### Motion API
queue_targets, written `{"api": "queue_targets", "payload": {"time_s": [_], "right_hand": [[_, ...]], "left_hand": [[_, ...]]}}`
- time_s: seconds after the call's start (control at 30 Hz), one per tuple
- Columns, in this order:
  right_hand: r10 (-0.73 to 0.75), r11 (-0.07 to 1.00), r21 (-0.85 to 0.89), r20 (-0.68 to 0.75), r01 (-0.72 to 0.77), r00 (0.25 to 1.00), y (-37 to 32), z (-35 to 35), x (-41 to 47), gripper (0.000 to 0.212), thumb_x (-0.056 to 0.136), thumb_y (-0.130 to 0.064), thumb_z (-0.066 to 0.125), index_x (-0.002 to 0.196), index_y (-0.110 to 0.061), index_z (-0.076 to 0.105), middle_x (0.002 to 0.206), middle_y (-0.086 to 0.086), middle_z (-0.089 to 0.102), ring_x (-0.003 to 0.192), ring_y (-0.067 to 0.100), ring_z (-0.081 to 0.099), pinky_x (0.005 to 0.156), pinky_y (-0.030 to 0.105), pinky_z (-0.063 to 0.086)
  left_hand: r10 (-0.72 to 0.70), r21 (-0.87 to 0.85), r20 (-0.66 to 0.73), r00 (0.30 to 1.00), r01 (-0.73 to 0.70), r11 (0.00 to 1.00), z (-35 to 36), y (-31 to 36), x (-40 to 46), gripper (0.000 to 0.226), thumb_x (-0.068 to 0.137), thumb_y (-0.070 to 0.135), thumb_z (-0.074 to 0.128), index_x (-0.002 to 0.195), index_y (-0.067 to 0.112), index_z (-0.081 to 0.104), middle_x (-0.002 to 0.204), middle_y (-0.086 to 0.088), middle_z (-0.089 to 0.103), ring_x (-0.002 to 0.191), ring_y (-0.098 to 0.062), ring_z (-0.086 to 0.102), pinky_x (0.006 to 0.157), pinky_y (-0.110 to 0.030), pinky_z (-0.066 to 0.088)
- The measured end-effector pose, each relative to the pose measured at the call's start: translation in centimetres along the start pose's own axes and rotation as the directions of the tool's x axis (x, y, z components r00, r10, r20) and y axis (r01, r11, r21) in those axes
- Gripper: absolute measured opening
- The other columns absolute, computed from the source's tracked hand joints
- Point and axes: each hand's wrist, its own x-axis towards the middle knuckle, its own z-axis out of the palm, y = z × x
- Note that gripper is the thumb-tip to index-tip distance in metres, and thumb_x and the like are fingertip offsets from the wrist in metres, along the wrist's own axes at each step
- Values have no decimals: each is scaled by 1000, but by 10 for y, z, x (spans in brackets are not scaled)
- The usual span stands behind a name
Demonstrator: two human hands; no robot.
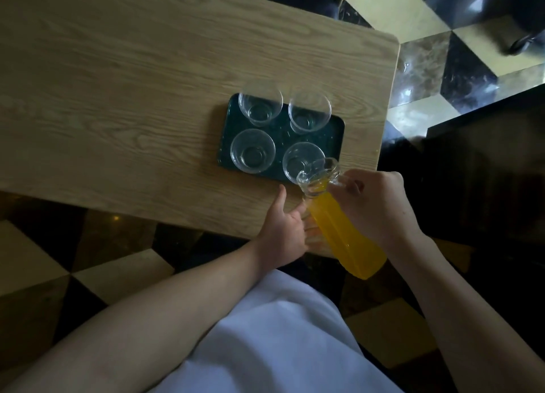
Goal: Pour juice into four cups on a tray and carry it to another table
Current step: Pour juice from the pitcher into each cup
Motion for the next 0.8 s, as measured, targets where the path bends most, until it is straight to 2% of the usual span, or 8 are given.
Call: {"api": "queue_targets", "payload": {"time_s": [0.2, 0.33, 0.47, 0.67, 0.8], "right_hand": [[34, 999, -16, 42, -33, 999, -6, -2, 5, 50, 86, -21, 70, 48, -21, 38, 48, 2, 46, 48, 19, 39, 48, 33, 39], [52, 998, -22, 64, -51, 997, -11, -4, 9, 45, 87, -21, 69, 49, -13, 46, 47, 6, 48, 47, 23, 38, 47, 34, 39], [68, 997, -54, 77, -64, 995, -15, -4, 11, 44, 86, -19, 65, 49, -11, 43, 49, 8, 46, 49, 20, 36, 47, 32, 34], [96, 992, -95, 84, -88, 992, -16, -5, 15, 45, 86, -17, 64, 48, -11, 39, 49, 5, 41, 48, 19, 34, 47, 29, 31], [88, 991, -109, 104, -77, 991, -17, -6, 17, 46, 86, -19, 65, 48, -13, 40, 49, 5, 43, 48, 19, 35, 47, 30, 32]], "left_hand": [[1, 20, -19, 1000, 0, 1000, 2, -2, 0, 89, 84, 88, 27, 140, 28, 61, 138, -16, 65, 139, -39, 49, 119, -62, 28], [6, 64, -31, 999, -4, 998, 4, -2, 0, 85, 86, 88, 25, 139, 33, 62, 136, -13, 67, 136, -37, 51, 114, -59, 35], [6, 81, -50, 999, -2, 997, 6, -3, -2, 80, 87, 86, 26, 135, 35, 66, 133, -11, 69, 134, -35, 53, 107, -56, 40], [6, 128, -32, 999, -1, 992, 8, -3, -4, 82, 87, 86, 24, 136, 36, 65, 142, -12, 63, 138, -36, 50, 119, -60, 26], [4, 139, -43, 999, 2, 990, 10, -4, -3, 81, 87, 86, 21, 136, 37, 64, 139, -11, 66, 138, -34, 51, 117, -55, 31]]}}
